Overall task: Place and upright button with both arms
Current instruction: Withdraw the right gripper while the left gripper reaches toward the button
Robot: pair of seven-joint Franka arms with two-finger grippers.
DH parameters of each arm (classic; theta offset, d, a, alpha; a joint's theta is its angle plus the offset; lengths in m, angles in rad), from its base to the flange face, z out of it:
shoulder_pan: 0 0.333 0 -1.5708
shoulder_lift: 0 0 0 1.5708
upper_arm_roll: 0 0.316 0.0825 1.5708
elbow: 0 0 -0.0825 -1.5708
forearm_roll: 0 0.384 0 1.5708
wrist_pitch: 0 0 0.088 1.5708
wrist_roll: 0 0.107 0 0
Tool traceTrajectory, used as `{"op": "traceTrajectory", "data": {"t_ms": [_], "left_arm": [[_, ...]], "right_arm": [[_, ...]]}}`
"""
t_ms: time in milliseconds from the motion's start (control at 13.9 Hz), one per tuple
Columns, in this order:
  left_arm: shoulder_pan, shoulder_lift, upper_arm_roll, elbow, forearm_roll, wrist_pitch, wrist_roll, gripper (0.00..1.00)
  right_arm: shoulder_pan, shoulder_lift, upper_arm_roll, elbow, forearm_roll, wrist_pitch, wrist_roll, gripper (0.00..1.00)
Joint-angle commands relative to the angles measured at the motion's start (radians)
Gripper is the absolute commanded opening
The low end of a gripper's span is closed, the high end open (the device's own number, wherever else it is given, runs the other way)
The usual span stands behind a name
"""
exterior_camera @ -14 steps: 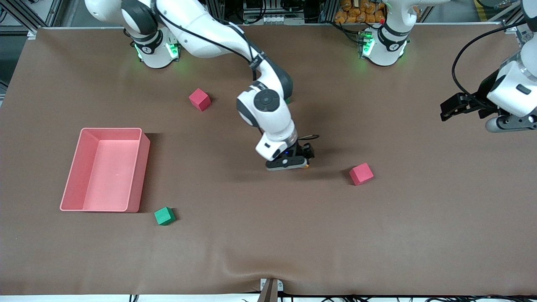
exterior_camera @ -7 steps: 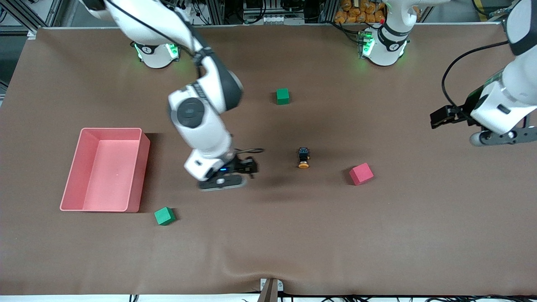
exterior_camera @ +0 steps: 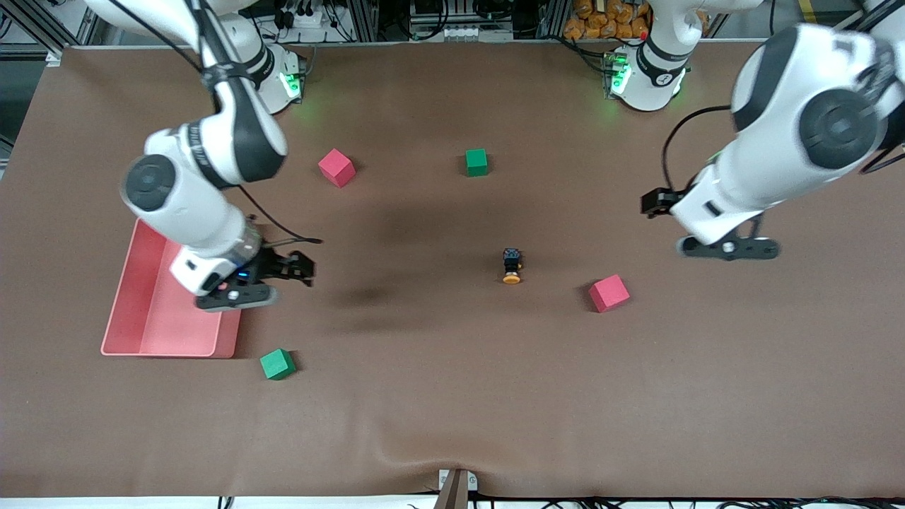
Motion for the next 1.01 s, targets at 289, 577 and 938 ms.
{"op": "traceTrajectory", "data": {"t_ms": [289,577,938], "left_arm": [[-0.052,0.171,-0.002,0.054,-0.005,0.018,-0.003,1.00],[-0.132,0.323,-0.001,0.145,-0.043,0.044,-0.020,1.00],[-0.135,0.385,0.001,0.165,-0.140,0.102,-0.051,1.00]], "right_arm": [[-0.215,-0.216,0.015,-0.126,-0.092,-0.077,-0.233,1.00],[-0.279,-0.224,0.015,0.042,-0.147,-0.303,-0.235,1.00],[-0.335,-0.222,0.015,0.239,-0.146,-0.569,-0.221,1.00]]}}
